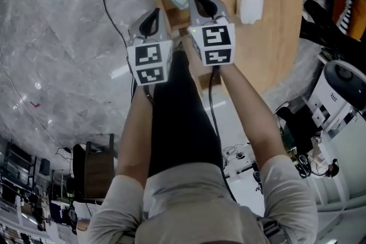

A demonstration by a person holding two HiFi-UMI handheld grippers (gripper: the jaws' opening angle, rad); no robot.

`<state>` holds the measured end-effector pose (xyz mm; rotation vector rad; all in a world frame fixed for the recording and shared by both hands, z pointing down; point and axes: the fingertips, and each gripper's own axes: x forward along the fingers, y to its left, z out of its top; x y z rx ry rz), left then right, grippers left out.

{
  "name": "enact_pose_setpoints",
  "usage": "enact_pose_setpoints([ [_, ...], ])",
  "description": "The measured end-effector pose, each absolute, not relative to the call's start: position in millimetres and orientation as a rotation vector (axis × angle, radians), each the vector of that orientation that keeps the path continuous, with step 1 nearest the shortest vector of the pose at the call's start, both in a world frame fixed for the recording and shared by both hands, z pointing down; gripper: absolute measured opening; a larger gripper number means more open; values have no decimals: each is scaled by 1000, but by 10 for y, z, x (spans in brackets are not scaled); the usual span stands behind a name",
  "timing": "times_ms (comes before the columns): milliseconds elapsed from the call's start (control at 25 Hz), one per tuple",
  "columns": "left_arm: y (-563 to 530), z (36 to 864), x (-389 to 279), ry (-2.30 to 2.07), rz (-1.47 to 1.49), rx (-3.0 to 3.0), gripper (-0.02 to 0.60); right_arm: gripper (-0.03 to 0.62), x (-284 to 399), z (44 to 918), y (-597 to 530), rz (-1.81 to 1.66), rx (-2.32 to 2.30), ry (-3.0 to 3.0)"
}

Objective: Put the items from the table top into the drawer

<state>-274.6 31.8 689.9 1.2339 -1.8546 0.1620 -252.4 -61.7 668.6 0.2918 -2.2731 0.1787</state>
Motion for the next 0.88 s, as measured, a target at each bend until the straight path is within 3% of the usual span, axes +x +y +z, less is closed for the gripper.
enact_pose_setpoints([
  [880,-17,7187,-3429,-1713,274,1326,20,7,-2980,7366,-835,462,653,-2108],
])
